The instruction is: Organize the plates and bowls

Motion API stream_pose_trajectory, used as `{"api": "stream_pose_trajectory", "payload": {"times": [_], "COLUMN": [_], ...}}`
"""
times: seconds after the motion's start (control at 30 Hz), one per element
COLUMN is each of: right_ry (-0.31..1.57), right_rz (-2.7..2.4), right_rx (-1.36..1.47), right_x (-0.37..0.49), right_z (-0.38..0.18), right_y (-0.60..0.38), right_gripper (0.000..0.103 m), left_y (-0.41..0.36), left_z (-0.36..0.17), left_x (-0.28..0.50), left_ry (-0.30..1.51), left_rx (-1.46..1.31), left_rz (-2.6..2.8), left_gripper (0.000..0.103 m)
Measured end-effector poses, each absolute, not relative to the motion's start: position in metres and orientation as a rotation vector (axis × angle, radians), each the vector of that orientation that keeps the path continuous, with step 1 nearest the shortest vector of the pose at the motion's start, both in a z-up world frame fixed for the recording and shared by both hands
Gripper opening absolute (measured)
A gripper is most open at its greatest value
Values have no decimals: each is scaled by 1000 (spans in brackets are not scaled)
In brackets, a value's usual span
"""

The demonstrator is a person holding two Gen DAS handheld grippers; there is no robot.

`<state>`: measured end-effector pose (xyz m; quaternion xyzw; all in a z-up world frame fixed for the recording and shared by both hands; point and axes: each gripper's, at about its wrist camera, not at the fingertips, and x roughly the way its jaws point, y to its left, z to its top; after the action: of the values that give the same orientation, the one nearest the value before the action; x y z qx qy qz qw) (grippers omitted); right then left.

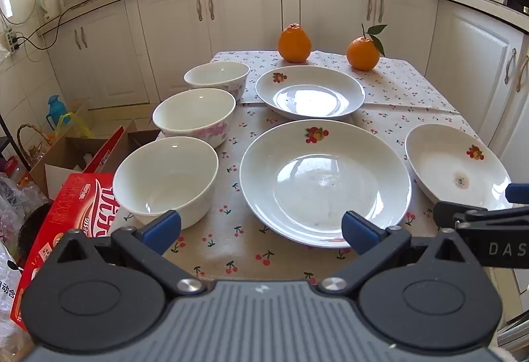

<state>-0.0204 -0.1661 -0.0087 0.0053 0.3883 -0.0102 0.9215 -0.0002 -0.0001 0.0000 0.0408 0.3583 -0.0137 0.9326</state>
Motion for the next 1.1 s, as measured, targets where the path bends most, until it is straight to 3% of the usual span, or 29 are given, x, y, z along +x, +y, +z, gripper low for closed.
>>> {"api": "stream_pose_trajectory", "payload": {"times": [1.1], "right_ry": [798], "right_rz": [-21], "right_rx": [6], "right_x": [-20], "right_z": [-8], "right_y": [-166], "right_gripper": [103], "left_y": [0], "left_z": [-1], "left_x": [2], "left_ry": [748], "left_rx": [72], "left_rz": [-19], "left_gripper": [102]}}
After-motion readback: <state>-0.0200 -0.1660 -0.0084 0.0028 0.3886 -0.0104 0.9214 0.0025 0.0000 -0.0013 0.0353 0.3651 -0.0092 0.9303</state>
